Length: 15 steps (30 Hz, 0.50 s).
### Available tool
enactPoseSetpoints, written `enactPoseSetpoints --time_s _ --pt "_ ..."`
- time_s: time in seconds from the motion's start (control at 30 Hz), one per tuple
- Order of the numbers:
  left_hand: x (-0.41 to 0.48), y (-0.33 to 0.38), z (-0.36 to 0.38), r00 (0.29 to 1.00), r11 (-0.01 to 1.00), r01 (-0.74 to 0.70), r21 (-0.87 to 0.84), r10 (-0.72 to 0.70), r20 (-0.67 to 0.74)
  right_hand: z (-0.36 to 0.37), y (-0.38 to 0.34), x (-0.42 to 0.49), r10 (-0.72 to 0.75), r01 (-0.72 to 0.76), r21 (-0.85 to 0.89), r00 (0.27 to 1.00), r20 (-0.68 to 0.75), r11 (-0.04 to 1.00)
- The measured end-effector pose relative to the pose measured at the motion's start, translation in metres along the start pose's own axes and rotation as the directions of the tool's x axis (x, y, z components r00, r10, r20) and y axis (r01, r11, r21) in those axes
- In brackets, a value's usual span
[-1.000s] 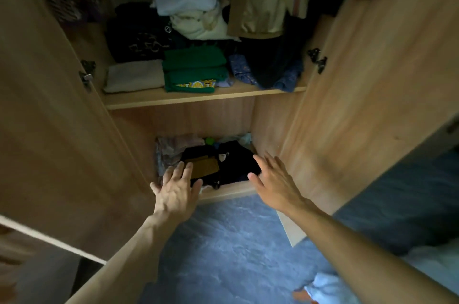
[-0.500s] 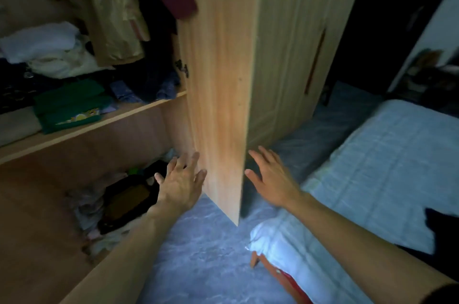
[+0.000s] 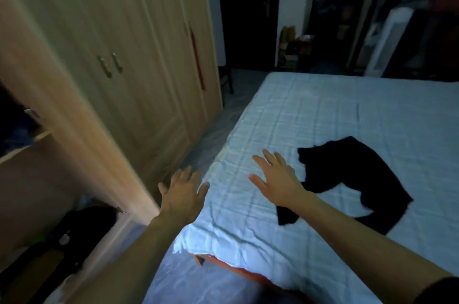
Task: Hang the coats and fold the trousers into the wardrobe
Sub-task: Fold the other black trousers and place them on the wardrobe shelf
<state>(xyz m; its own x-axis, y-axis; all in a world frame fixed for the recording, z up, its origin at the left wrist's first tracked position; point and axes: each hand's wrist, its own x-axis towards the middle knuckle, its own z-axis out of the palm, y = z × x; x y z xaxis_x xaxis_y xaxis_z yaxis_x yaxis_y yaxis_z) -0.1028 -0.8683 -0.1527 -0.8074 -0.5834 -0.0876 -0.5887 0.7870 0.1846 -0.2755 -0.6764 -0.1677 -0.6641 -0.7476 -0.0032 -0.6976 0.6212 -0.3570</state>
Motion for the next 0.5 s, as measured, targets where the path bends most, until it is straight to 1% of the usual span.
enactPoseSetpoints --time_s 0.13,0.23,0.3,0.37,0.5 --pt "0.009 0.085 0.018 0.986 0.987 -0.157 0.029 0.155 0.067 -0.019 0.066 -0.036 0.133 -0.133 0.012 0.990 -0.037 0.991" --pt "0.021 0.141 0.026 0.957 0.957 -0.285 0.060 0.280 0.077 -0.037 0.109 -0.063 0.241 -0.237 0.051 0.965 -0.099 0.970" --pt "0.032 0.178 0.033 0.929 0.928 -0.365 0.071 0.359 0.087 -0.049 0.138 -0.083 0.329 -0.323 0.065 0.934 -0.138 0.944" --pt "0.042 0.203 0.039 0.909 0.910 -0.410 0.061 0.403 0.101 -0.057 0.159 -0.098 0.382 -0.374 0.077 0.911 -0.153 0.924" --pt "0.062 0.268 0.062 0.843 0.851 -0.525 0.026 0.516 0.152 -0.072 0.203 -0.128 0.510 -0.503 0.089 0.838 -0.196 0.860"
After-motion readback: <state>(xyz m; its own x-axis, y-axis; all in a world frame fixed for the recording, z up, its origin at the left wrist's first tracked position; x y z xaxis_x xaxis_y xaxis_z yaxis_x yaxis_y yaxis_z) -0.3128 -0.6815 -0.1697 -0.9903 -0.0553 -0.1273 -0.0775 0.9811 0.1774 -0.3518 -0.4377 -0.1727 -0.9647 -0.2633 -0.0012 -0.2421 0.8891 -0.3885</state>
